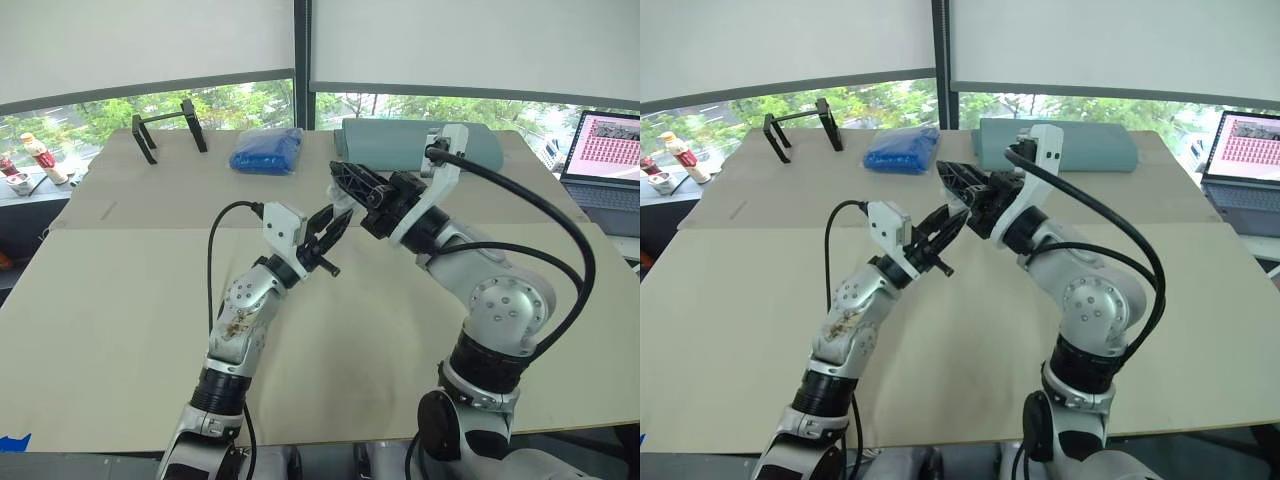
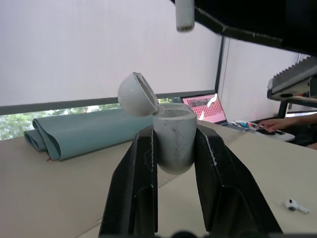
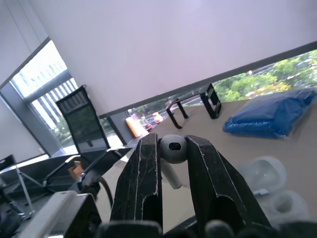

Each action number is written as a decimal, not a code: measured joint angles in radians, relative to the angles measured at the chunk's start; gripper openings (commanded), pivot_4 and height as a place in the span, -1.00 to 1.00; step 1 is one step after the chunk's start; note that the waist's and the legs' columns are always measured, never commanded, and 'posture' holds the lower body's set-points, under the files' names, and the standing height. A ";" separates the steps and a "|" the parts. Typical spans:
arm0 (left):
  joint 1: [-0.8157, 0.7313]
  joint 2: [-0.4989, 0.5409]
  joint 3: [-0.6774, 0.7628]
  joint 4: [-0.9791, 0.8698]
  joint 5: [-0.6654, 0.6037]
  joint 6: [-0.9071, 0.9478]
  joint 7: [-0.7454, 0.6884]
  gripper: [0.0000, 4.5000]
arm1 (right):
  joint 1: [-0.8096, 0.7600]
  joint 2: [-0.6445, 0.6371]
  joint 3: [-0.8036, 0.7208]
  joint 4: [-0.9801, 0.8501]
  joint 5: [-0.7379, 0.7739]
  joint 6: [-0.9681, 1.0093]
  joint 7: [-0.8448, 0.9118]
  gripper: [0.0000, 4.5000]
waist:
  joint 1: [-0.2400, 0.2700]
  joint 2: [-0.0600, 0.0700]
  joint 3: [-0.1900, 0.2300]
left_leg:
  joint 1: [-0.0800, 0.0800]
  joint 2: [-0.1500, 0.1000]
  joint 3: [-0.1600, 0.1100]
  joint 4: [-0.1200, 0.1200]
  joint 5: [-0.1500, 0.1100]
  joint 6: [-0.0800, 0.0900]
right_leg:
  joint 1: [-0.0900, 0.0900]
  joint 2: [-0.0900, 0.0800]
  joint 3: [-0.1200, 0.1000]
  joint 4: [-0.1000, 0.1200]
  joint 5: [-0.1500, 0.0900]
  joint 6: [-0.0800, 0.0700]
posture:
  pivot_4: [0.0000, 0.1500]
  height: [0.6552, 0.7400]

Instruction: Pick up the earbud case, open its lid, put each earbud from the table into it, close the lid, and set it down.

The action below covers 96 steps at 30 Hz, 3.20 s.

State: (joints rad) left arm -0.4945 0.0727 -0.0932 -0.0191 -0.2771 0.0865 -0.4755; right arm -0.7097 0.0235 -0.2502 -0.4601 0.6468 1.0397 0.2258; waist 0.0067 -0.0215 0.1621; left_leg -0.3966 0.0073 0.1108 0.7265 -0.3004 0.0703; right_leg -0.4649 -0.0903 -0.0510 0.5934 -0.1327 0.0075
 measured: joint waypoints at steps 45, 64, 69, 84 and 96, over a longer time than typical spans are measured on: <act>0.015 0.023 0.000 0.017 0.036 -0.024 -0.025 -0.76 | -0.010 -0.408 -0.148 0.143 0.269 -0.096 -0.088 -0.25 | -0.010 0.000 0.000 | 0.006 0.002 0.000 -0.002 -0.006 0.010 | 0.004 -0.001 0.001 -0.002 -0.001 0.000 | 1.00 1.00; 0.085 0.051 0.012 -0.075 0.034 0.008 -0.016 -0.76 | 0.246 -0.931 0.240 0.718 -0.310 -0.428 0.525 -0.25 | -0.008 0.000 0.000 | 0.007 0.001 0.004 -0.006 -0.007 0.012 | 0.006 -0.001 0.005 -0.014 -0.001 0.004 | 1.00 1.00; 0.094 0.050 0.016 -0.093 0.019 0.030 -0.003 -0.76 | 0.254 -0.916 0.236 0.723 -0.316 -0.416 0.554 -0.25 | 0.000 0.000 0.000 | 0.007 0.001 0.004 -0.006 -0.007 0.012 | 0.006 -0.001 0.005 -0.014 -0.001 0.004 | 1.00 1.00; 0.094 0.064 0.025 -0.099 0.004 0.053 0.003 -0.76 | 0.283 -0.913 0.245 0.746 -0.411 -0.413 0.576 -0.25 | 0.005 0.000 0.000 | 0.007 0.001 0.004 -0.006 -0.004 0.006 | 0.007 -0.001 0.005 -0.014 -0.001 0.004 | 1.00 1.00; 0.093 0.064 0.024 -0.100 0.001 0.055 0.005 -0.76 | 0.277 -0.895 0.236 0.759 -0.415 -0.413 0.592 -0.86 | 0.005 0.000 0.000 | 0.008 0.001 0.004 -0.002 -0.005 0.010 | 0.008 -0.001 0.005 -0.014 0.000 0.004 | 1.00 1.00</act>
State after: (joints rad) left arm -0.4013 0.1371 -0.0691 -0.1187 -0.2765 0.1411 -0.4700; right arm -0.4327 -0.8717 -0.0142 0.2985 0.2323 0.6265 0.8179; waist 0.0116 -0.0217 0.1625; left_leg -0.3889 0.0081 0.1147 0.7242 -0.3058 0.0799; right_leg -0.4566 -0.0914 -0.0459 0.5792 -0.1324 0.0119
